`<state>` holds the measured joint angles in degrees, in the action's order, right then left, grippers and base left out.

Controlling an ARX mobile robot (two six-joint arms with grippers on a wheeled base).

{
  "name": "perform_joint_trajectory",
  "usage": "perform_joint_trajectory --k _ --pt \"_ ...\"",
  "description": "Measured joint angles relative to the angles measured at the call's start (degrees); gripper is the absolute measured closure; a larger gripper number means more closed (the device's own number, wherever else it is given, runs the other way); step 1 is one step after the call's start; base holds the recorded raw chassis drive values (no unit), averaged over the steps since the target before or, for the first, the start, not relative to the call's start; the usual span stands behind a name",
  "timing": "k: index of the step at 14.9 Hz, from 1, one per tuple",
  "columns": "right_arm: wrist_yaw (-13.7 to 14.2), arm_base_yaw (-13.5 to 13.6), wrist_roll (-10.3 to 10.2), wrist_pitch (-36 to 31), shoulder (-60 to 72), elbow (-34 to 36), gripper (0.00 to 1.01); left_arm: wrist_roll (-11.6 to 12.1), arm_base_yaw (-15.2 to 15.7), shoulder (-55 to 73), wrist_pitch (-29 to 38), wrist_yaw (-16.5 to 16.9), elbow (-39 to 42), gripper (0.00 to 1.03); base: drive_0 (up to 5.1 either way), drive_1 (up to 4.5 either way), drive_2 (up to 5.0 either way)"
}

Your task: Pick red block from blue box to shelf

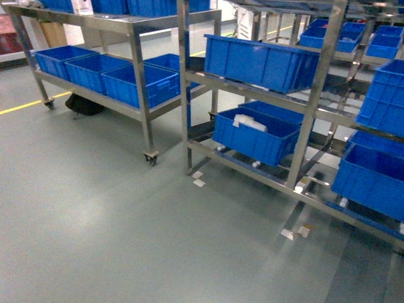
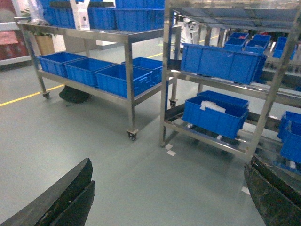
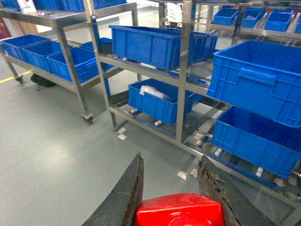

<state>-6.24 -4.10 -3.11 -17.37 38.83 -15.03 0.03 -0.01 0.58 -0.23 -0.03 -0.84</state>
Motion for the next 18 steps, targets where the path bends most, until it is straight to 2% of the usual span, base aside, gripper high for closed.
perform_joint_trajectory --k 4,18 --pt "0.0 0.0 0.0 0.0 0.0 0.0 0.73 0.0 0.0 0.0 0.0 0.0 0.0 0.05 -1.6 -1.57 -1.6" --pt "0.0 0.0 0.0 0.1 -0.3 0.0 0.73 0.0 0.0 0.0 0.0 0.0 0.0 0.05 -1.6 2.45 -5.7"
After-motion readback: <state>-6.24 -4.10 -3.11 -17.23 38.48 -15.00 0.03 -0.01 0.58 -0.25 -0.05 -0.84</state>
